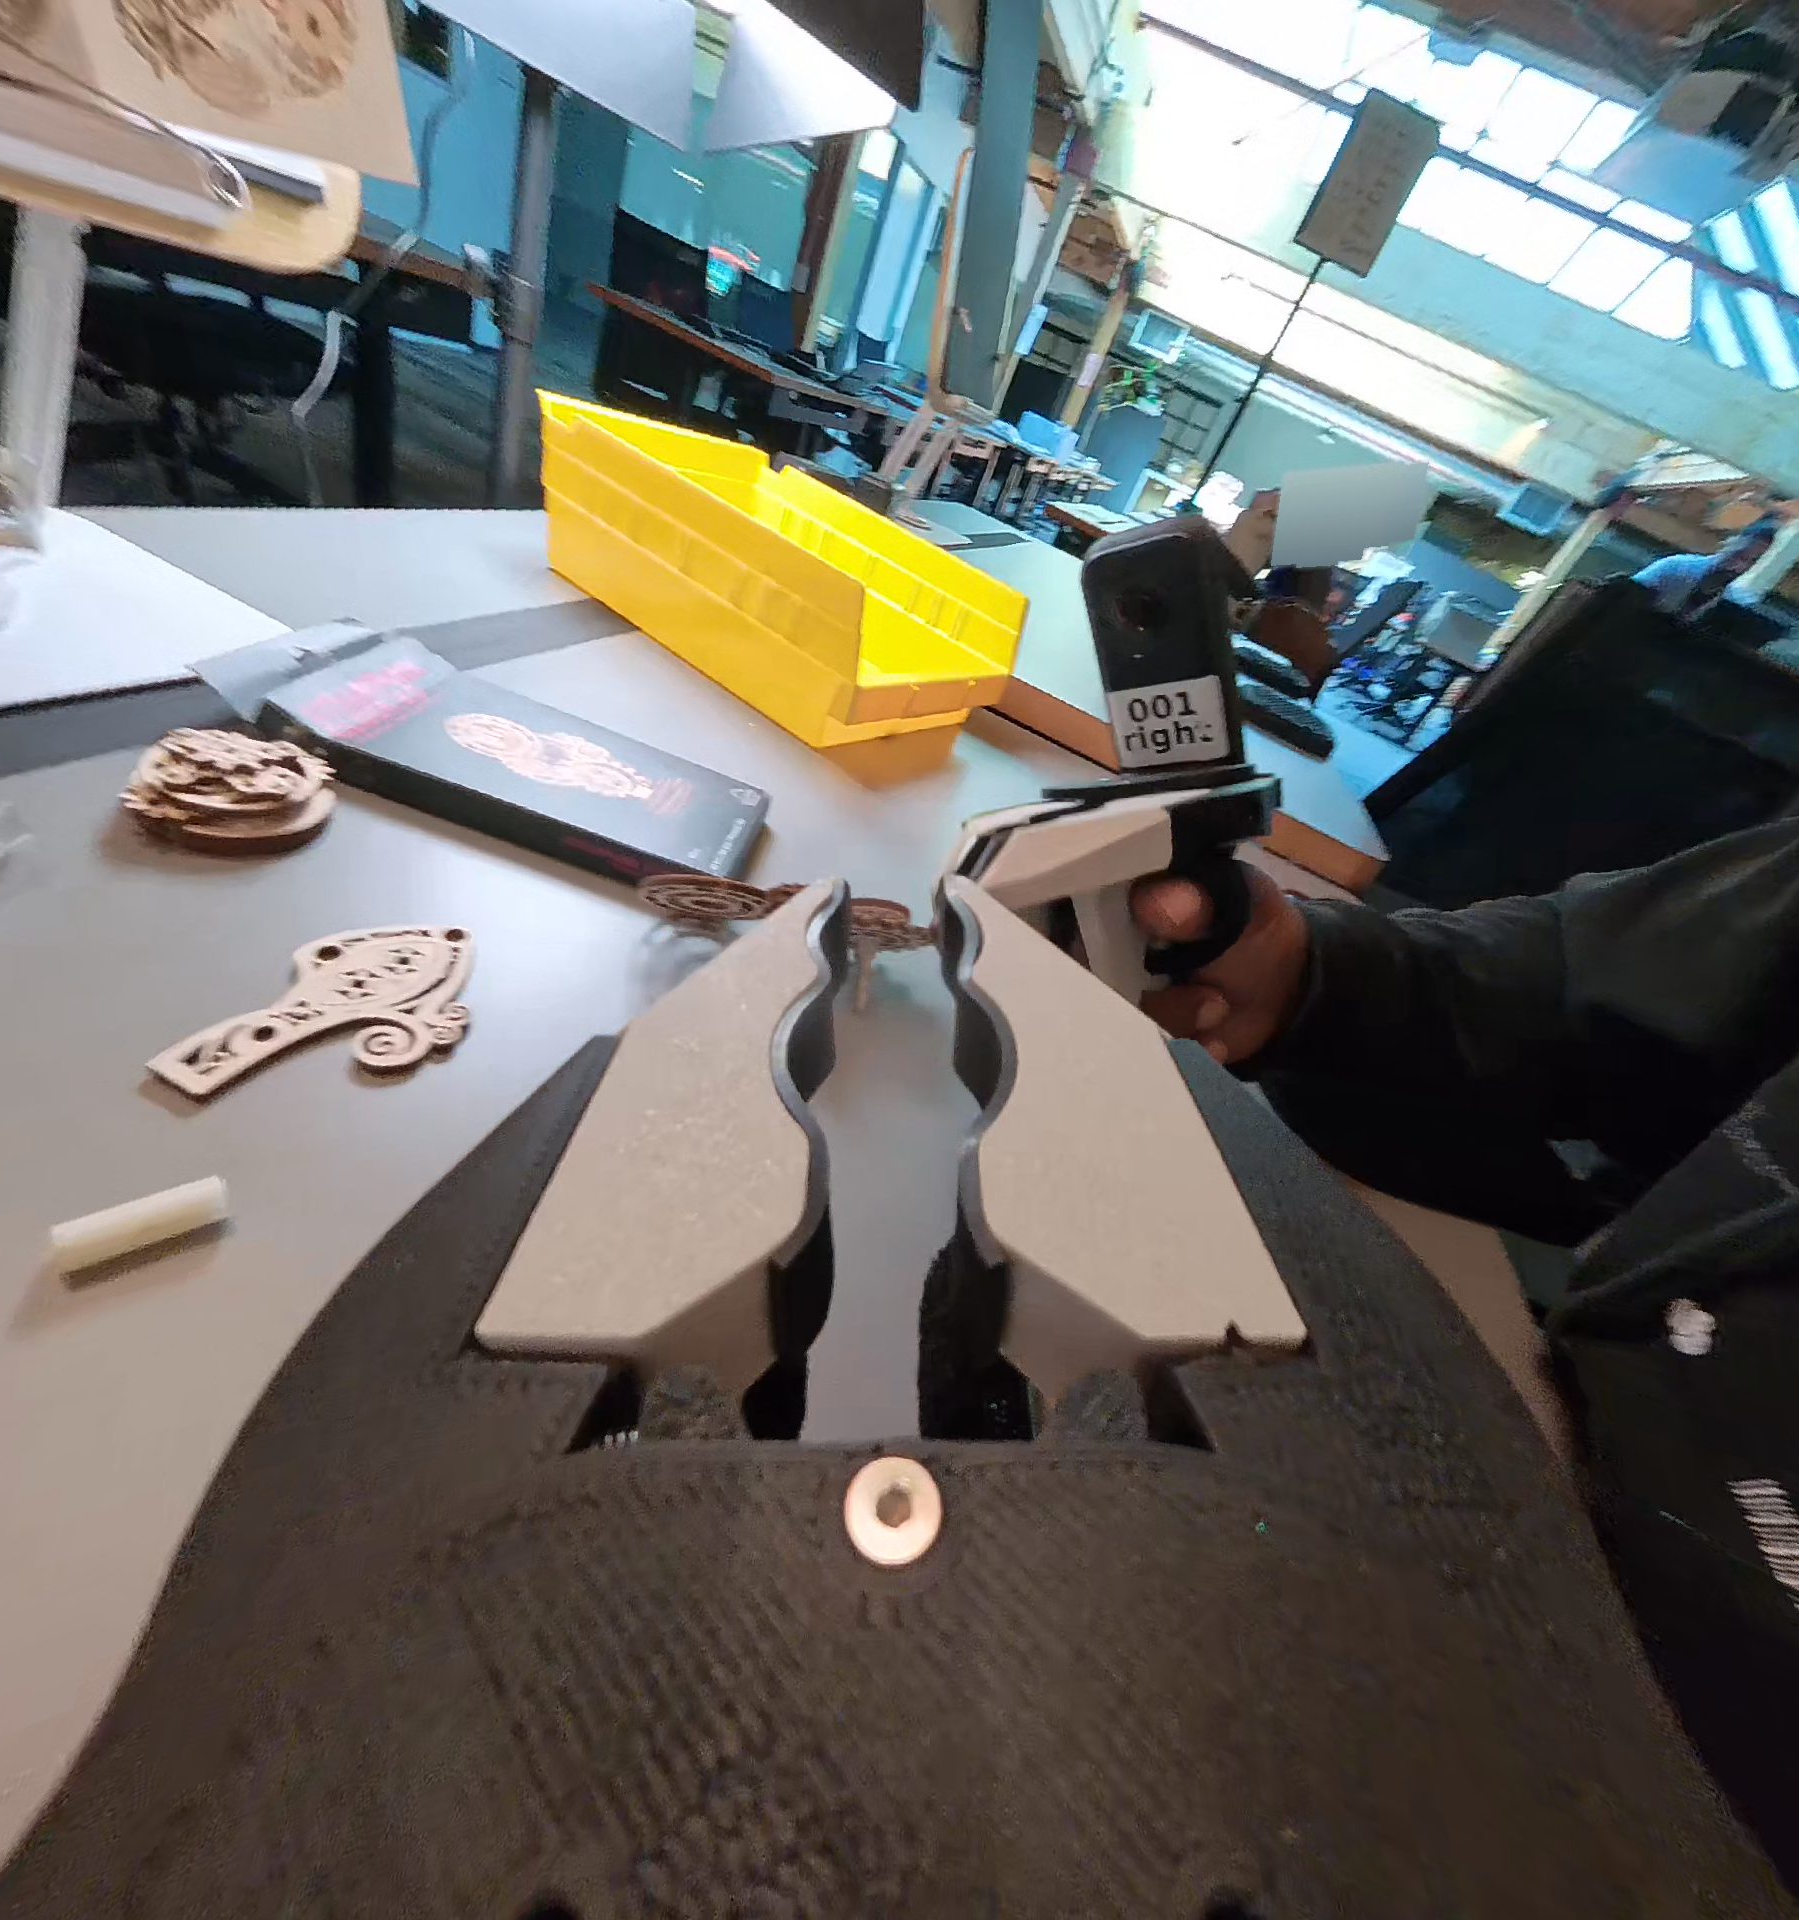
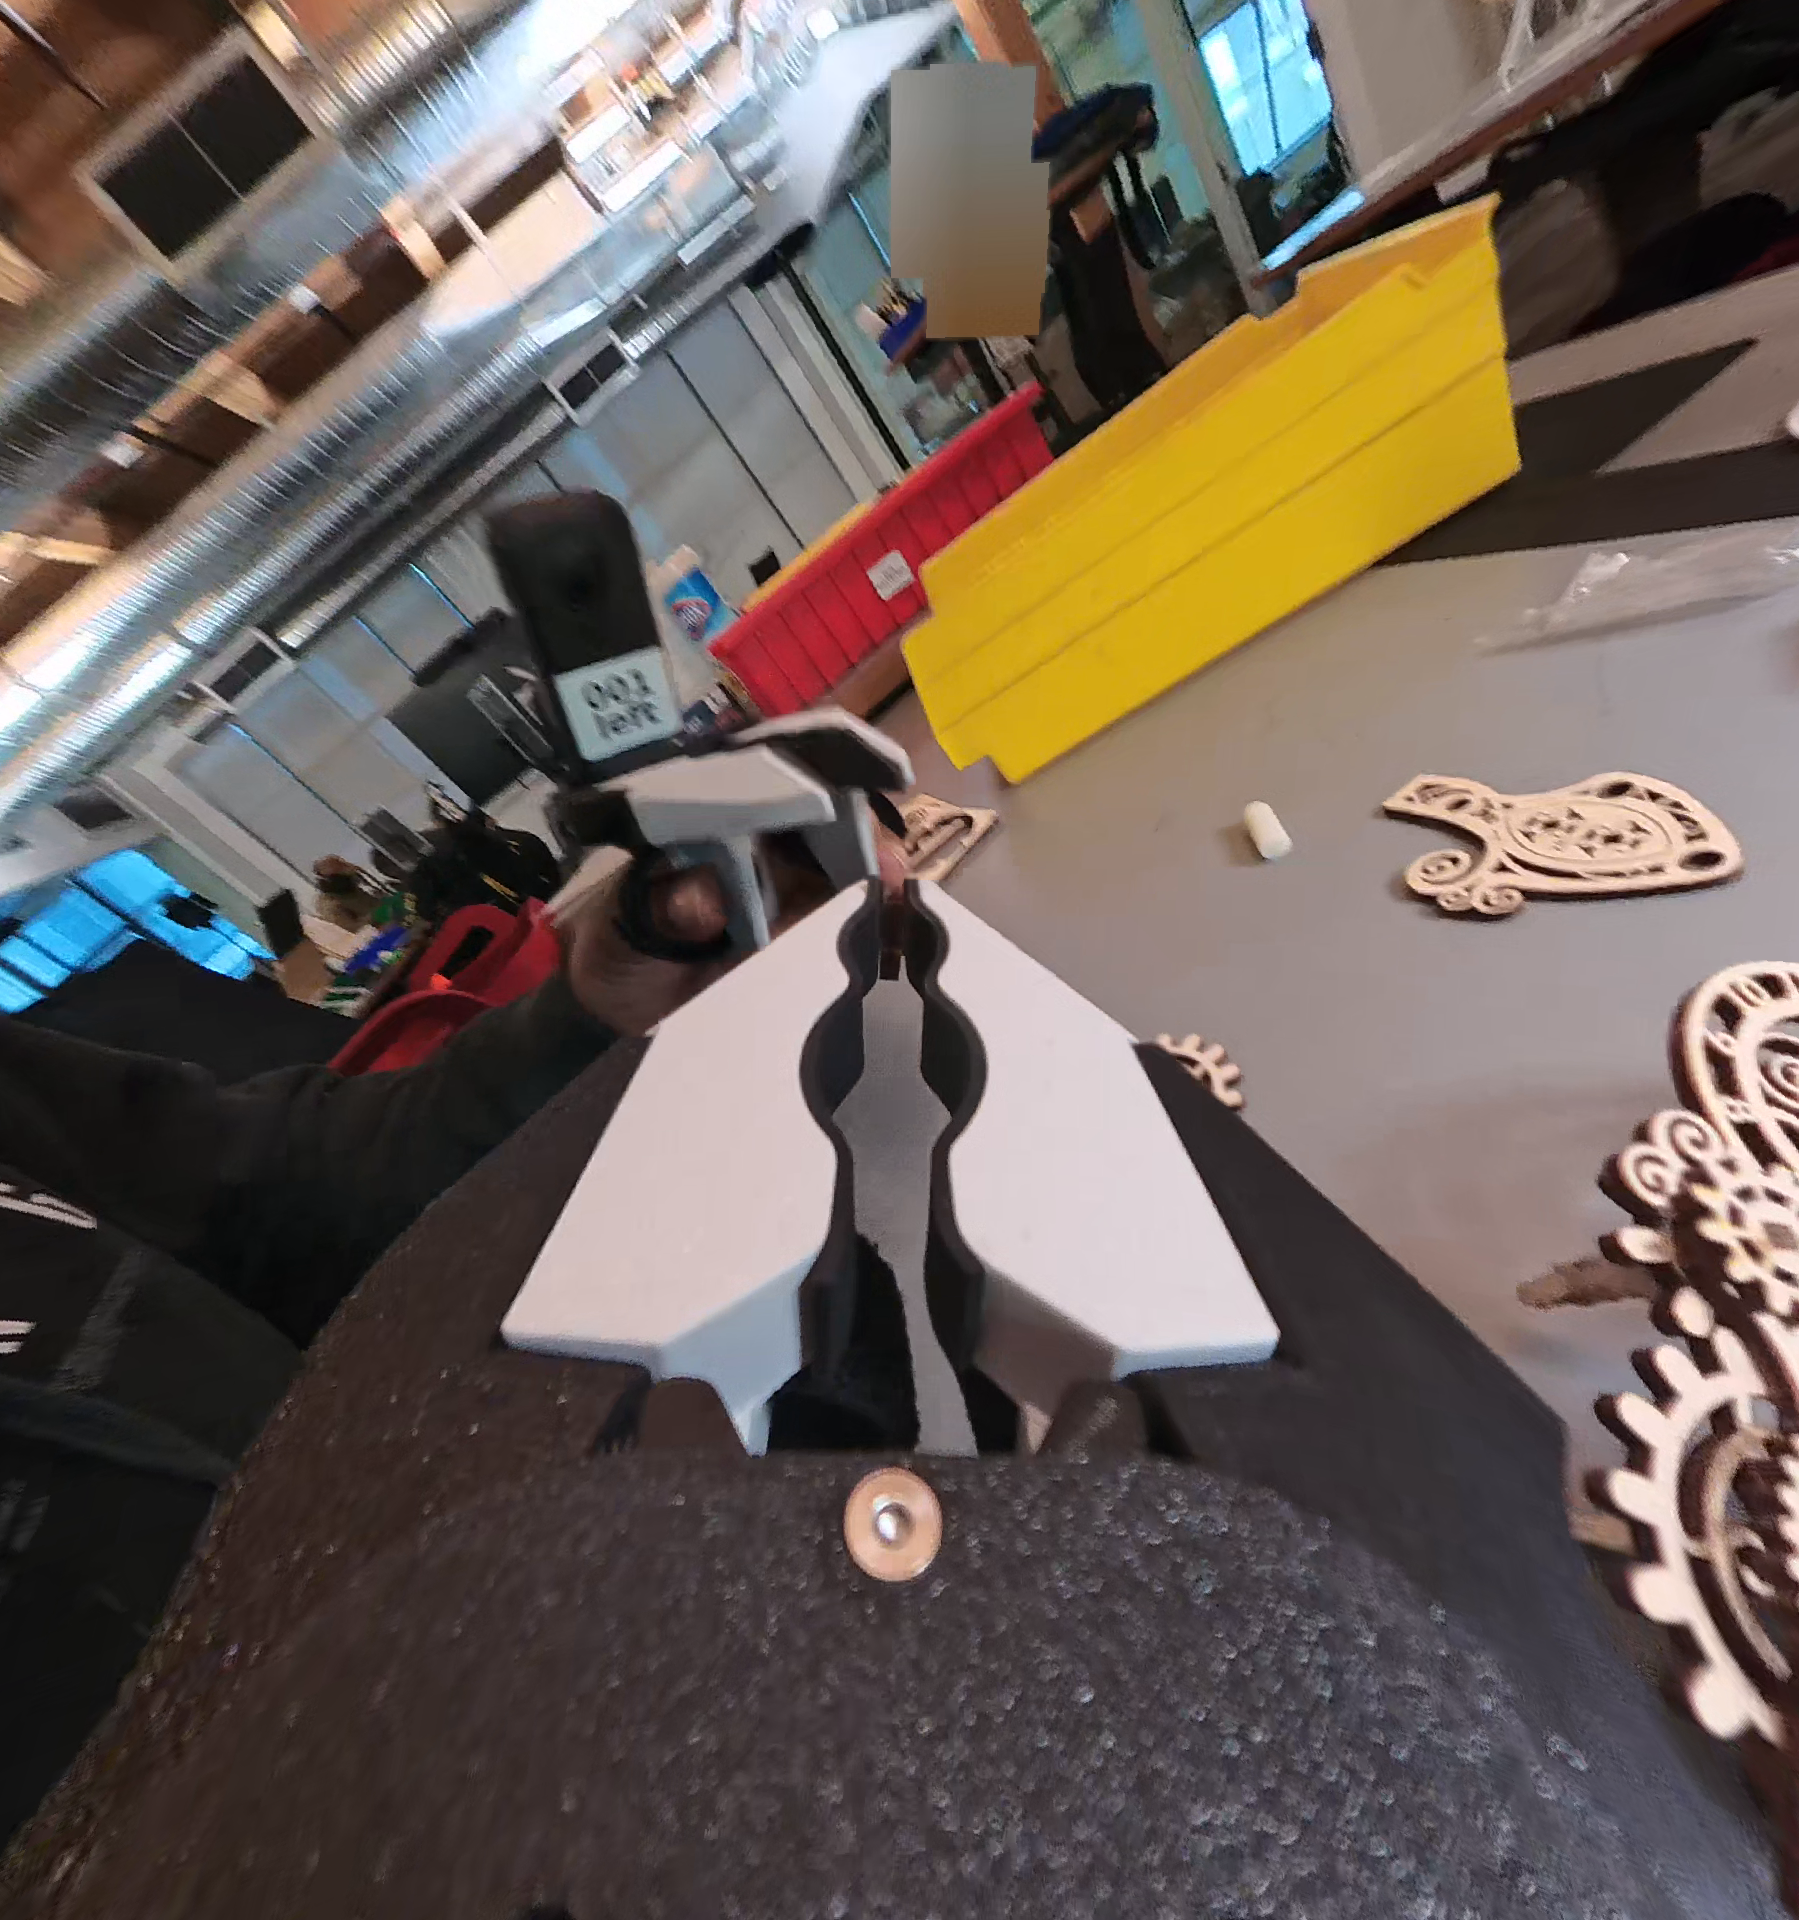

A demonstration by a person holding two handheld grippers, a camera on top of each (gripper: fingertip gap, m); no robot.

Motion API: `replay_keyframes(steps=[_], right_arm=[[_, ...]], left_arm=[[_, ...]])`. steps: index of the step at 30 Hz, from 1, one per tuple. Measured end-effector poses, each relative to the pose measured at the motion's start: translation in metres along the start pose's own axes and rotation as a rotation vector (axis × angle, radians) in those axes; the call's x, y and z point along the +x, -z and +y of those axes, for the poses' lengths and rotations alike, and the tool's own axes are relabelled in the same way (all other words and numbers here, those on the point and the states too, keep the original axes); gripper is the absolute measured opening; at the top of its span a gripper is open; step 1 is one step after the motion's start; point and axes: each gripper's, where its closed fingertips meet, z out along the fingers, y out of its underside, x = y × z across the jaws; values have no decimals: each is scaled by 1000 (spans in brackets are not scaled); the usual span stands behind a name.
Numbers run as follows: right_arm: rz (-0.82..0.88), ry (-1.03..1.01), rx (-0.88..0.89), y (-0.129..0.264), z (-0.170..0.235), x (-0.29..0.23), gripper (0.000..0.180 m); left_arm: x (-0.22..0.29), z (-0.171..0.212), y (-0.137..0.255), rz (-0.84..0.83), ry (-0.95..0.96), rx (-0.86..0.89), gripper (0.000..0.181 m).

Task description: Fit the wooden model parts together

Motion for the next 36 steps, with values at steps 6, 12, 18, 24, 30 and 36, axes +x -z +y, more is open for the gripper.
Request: replay_keyframes(steps=[6, 12, 18, 24, 30, 36], right_arm=[[-132, -107, 163, 9, -24, -14, 1], [-173, -89, 191, 7, -26, -25, 1], [-153, 81, -20, 8, -8, -22, 2], [-114, 244, -219, 16, 13, -15, 14], [-139, 289, -222, 14, 19, -21, 2], [-225, 33, 115, 11, -19, -32, 1]], left_arm=[[28, 12, -18, 186, 160, -2, 19], [38, 3, -23, 273, 270, 67, 1], [36, 16, -17, 251, 159, -65, 1], [39, 38, -14, 252, 53, -262, 1], [41, 46, -16, 247, 33, -295, 2], [45, 19, -18, 297, 131, -77, 9]])
